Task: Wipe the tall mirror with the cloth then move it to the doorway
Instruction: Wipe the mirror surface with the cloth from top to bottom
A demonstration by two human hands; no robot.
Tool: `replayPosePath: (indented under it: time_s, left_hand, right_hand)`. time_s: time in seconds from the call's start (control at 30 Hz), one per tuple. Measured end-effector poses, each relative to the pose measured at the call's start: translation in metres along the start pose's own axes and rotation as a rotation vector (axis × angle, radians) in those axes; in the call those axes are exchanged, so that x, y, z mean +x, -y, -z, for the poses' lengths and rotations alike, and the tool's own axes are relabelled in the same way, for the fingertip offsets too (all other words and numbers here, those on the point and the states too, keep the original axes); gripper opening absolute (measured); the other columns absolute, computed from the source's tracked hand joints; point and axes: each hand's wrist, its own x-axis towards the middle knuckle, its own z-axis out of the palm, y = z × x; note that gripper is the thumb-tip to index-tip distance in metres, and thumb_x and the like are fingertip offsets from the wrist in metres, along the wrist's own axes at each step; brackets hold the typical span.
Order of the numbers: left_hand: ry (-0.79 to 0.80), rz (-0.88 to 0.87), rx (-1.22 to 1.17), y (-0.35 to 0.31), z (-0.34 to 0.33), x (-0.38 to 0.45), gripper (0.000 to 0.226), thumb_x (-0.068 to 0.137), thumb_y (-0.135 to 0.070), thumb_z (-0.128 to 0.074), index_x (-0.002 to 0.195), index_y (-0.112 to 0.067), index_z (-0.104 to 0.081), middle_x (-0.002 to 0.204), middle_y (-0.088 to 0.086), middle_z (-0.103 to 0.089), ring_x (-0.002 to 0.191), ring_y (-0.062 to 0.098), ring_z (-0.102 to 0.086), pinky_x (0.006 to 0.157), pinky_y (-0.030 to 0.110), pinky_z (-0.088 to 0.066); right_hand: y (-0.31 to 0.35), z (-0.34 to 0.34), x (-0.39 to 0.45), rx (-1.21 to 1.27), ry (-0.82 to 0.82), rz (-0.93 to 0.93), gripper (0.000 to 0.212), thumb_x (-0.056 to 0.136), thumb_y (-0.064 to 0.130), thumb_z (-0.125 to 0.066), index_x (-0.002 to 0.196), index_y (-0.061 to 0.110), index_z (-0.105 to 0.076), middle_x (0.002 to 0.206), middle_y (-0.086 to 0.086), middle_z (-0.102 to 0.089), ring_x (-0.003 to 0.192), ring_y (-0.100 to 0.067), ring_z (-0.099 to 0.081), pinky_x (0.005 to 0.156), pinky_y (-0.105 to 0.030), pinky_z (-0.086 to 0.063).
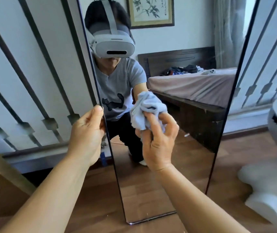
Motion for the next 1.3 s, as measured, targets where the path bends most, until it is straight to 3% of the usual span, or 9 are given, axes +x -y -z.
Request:
replayPosePath:
  time_s: [0.1, 0.23, 0.33, 0.47, 0.6, 0.77, 0.93, 1.1, 1.3]
  left_hand:
    - [0.010, -0.003, -0.003, -0.001, 0.000, 0.001, 0.031, 0.094, -0.032, -0.052, 0.068, -0.019, -0.062, 0.074, 0.002, -0.062, 0.074, 0.016, -0.059, 0.072, 0.033, -0.051]
    - [0.024, 0.012, 0.025, -0.004, 0.002, -0.004, 0.034, 0.095, -0.037, -0.047, 0.075, -0.015, -0.064, 0.088, 0.010, -0.071, 0.085, 0.027, -0.068, 0.079, 0.044, -0.054]
    - [0.019, -0.005, 0.024, -0.002, 0.003, -0.006, 0.031, 0.096, -0.033, -0.047, 0.074, -0.021, -0.067, 0.080, 0.000, -0.072, 0.080, 0.017, -0.067, 0.076, 0.036, -0.054]
    - [0.051, -0.034, -0.040, 0.004, 0.003, -0.012, 0.023, 0.096, -0.021, -0.047, 0.088, -0.020, -0.069, 0.080, -0.011, -0.074, 0.082, 0.003, -0.068, 0.071, 0.017, -0.052]
    - [0.014, -0.019, -0.003, 0.017, 0.006, -0.019, 0.037, 0.096, -0.019, -0.047, 0.130, -0.004, -0.054, 0.089, -0.010, -0.069, 0.079, 0.000, -0.065, 0.074, 0.019, -0.050]
    - [0.008, 0.004, 0.011, 0.042, 0.011, -0.032, 0.032, 0.098, -0.014, -0.043, 0.125, -0.004, -0.056, 0.084, -0.016, -0.072, 0.077, -0.009, -0.066, 0.072, 0.009, -0.050]
    - [0.015, 0.004, -0.025, 0.057, 0.012, -0.044, 0.037, 0.097, -0.015, -0.044, 0.132, -0.006, -0.053, 0.120, -0.004, -0.064, 0.108, 0.002, -0.059, 0.105, 0.026, -0.039]
    - [0.040, -0.031, -0.029, 0.071, 0.017, -0.045, 0.039, 0.098, -0.015, -0.043, 0.135, -0.003, -0.049, 0.144, 0.003, -0.046, 0.136, 0.017, -0.036, 0.109, 0.024, -0.034]
    - [0.083, 0.054, 0.071, 0.085, 0.027, -0.023, 0.026, 0.099, -0.020, -0.039, 0.112, -0.021, -0.062, 0.112, -0.009, -0.068, 0.093, -0.003, -0.064, 0.091, 0.018, -0.047]
  right_hand:
    - [0.022, -0.019, -0.024, 0.010, 0.084, 0.185, 0.025, 0.091, 0.019, -0.050, 0.114, 0.028, -0.055, 0.115, -0.002, -0.039, 0.107, -0.022, -0.046, 0.087, -0.045, -0.045]
    - [0.028, -0.025, -0.040, 0.011, 0.151, 0.278, 0.034, 0.085, 0.018, -0.060, 0.115, 0.031, -0.050, 0.120, 0.000, -0.040, 0.110, -0.021, -0.048, 0.096, -0.035, -0.040]
    - [0.018, -0.016, -0.032, 0.005, 0.153, 0.299, 0.031, 0.085, 0.019, -0.058, 0.114, 0.029, -0.057, 0.121, 0.000, -0.040, 0.110, -0.020, -0.048, 0.095, -0.035, -0.041]
    - [-0.010, 0.006, -0.016, -0.015, 0.089, 0.156, 0.028, 0.086, 0.020, -0.052, 0.112, 0.028, -0.058, 0.120, 0.001, -0.037, 0.110, -0.018, -0.041, 0.092, -0.037, -0.040]
    - [-0.046, 0.028, 0.002, -0.023, -0.008, -0.091, 0.039, 0.080, 0.003, -0.059, 0.115, 0.021, -0.058, 0.125, -0.003, -0.037, 0.108, -0.026, -0.039, 0.094, -0.033, -0.036]
    - [-0.100, 0.066, 0.022, -0.057, -0.161, -0.338, 0.042, 0.079, 0.007, -0.048, 0.120, 0.007, -0.056, 0.126, -0.022, -0.044, 0.113, -0.038, -0.044, 0.099, -0.029, -0.032]
    - [-0.130, 0.090, 0.020, -0.074, -0.177, -0.381, 0.039, 0.082, 0.000, -0.052, 0.120, 0.009, -0.056, 0.121, -0.015, -0.039, 0.115, -0.033, -0.043, 0.097, -0.012, -0.028]
    - [-0.112, 0.073, 0.010, -0.015, -0.229, -0.429, 0.035, 0.082, -0.002, -0.055, 0.115, 0.007, -0.060, 0.113, -0.012, -0.042, 0.108, -0.029, -0.048, 0.091, -0.012, -0.032]
    - [-0.057, 0.036, -0.038, 0.045, -0.045, -0.268, 0.043, 0.076, -0.005, -0.057, 0.111, 0.018, -0.061, 0.109, 0.003, -0.035, 0.101, -0.020, -0.044, 0.091, -0.023, -0.040]
